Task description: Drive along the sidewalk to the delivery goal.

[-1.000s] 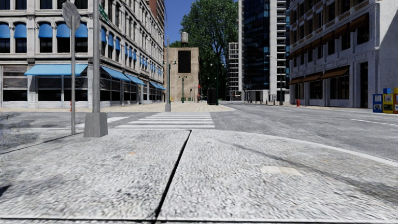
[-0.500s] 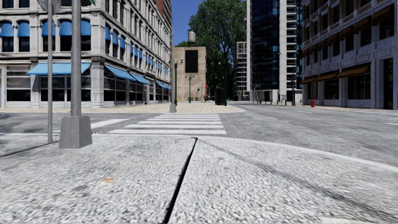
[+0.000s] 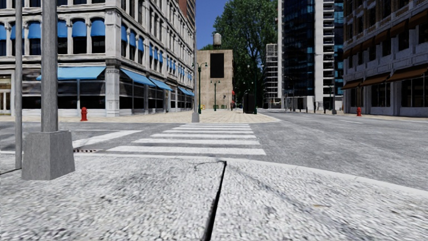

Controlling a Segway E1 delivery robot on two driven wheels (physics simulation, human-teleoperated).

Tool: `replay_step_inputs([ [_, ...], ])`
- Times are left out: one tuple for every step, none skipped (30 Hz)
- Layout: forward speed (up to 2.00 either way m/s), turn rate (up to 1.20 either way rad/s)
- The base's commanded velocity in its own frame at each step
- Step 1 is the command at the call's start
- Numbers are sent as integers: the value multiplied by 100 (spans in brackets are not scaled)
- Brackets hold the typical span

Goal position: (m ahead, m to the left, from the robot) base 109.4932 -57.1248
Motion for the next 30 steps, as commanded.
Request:
replay_step_inputs([
  [200,0],
  [200,0],
  [200,0],
  [200,0],
  [200,0],
  [200,0],
  [200,0],
  [200,0],
  [200,0],
  [200,0],
  [200,0],
  [200,0],
  [200,0],
  [200,0],
  [200,0],
  [200,0],
  [200,0],
  [200,0],
  [200,0],
  [200,0],
  [200,0],
  [200,0],
  [200,0],
  [200,0],
  [200,0],
  [200,0],
  [200,0],
  [200,0],
  [200,0],
  [200,0],
])
